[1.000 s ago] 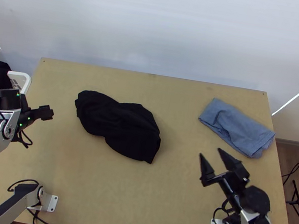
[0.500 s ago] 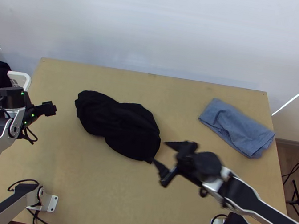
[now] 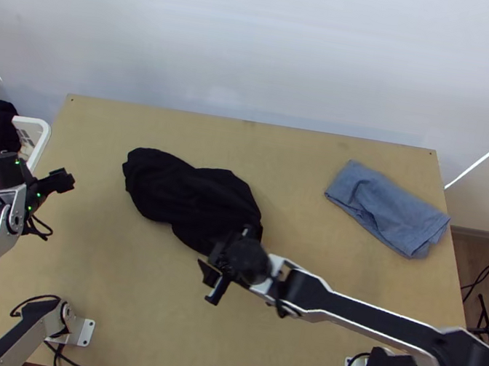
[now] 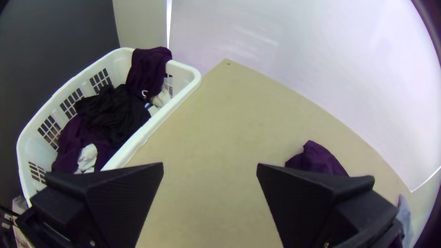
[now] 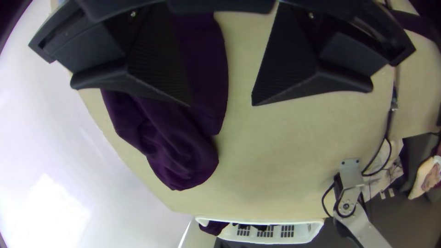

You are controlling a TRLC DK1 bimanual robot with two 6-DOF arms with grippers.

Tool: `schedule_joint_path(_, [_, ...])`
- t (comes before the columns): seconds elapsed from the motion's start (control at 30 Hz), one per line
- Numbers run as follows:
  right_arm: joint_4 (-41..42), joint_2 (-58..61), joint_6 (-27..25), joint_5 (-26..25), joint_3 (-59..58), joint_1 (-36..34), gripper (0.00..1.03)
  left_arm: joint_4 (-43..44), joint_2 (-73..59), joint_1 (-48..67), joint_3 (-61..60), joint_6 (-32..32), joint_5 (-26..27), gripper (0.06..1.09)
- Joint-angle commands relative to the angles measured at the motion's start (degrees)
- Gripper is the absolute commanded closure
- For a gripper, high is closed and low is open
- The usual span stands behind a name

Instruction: Fold the t-shirt

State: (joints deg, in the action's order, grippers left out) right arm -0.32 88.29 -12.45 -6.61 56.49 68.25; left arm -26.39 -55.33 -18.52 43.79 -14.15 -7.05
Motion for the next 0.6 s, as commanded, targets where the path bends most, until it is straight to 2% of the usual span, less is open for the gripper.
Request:
schedule_joint_path(0.0, [9.81,9.27,-7.86,-2.62,0.64,0.92,0.38,1.96,-0.04,-1.25,-1.87,-0.88,0.19,0.10])
schedule_joint_path(0.13, [14.38,12.78,-10.76,-3.06,1.52,-1.45,0.36,1.96,-0.04,-1.34,-1.95,0.00,0.11,0.10])
schedule_joint_path(0.23, [15.43,15.24,-11.90,-3.14,1.52,-3.30,0.23,1.78,0.05,-1.43,-1.95,0.35,0.11,0.10])
schedule_joint_path(0.33, [15.87,17.44,-11.90,-3.50,1.17,-5.05,0.22,1.69,0.05,-1.43,-1.51,0.44,0.11,0.10])
schedule_joint_path(0.47, [17.98,19.64,-11.37,-3.41,1.08,-7.25,0.25,1.43,0.05,-1.43,-0.64,0.44,0.11,0.10])
schedule_joint_path(0.53, [18.77,20.43,-11.20,-3.41,1.08,-7.87,0.35,1.34,0.05,-1.43,-0.46,0.44,0.11,0.10])
schedule_joint_path(0.57, [19.83,20.69,-10.84,-3.41,1.08,-8.39,0.49,1.17,0.05,-1.43,-0.55,0.44,0.11,0.10])
